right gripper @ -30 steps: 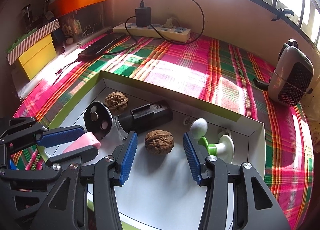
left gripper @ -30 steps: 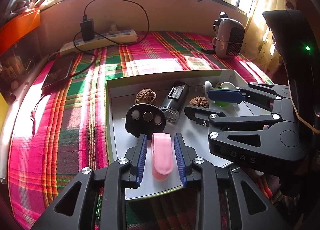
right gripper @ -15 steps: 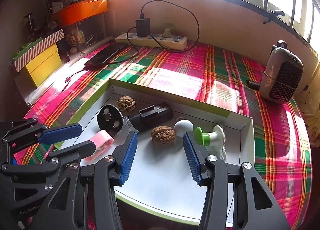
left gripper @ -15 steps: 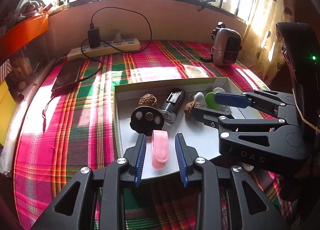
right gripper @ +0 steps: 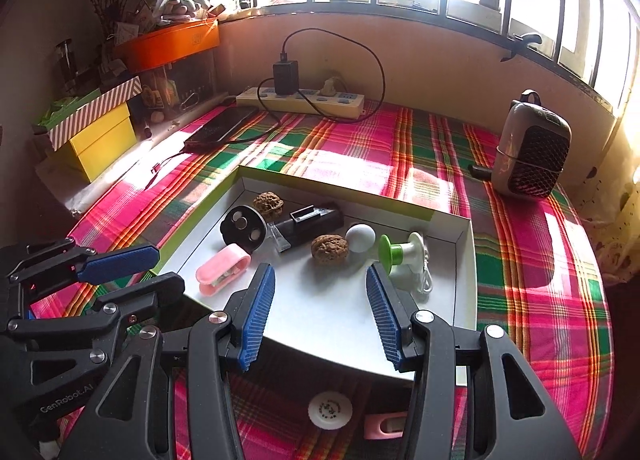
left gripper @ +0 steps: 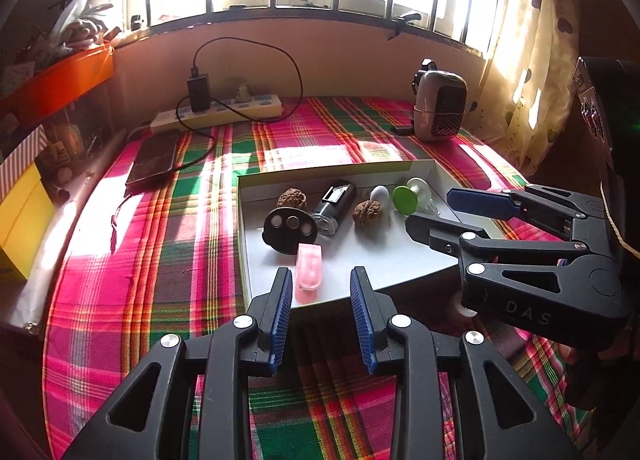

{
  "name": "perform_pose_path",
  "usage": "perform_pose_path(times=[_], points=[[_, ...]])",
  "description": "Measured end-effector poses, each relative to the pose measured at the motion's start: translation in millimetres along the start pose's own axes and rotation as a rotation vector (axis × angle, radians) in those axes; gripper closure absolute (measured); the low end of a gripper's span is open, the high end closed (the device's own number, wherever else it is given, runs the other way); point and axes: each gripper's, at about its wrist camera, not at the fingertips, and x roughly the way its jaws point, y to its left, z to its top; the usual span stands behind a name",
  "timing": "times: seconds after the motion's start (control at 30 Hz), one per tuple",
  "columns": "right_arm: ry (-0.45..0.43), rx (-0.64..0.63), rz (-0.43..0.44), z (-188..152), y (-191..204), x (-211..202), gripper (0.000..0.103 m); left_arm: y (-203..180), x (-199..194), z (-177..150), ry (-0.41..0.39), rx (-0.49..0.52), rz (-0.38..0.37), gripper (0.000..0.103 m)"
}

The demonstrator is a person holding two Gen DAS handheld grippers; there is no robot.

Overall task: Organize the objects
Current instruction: 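Open the right tool to drop the walnut while the left tool releases the pink clip into the box, then move both tools back toward the white round container and pink-and-white clip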

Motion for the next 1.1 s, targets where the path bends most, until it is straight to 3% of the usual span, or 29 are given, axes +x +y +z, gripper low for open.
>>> perform_pose_path(times=[0.53,1.1], points=[[-0.034,0.053,-0.068,-39,-16,-45,0.054,-26,-22,-21,-0.016,0.028,-0.043,0.075],[-0.003,0.161,-0.118,-86,-54,-63,0.054,-52,-1,-36,0.045,0.043,-0.156,0.075]])
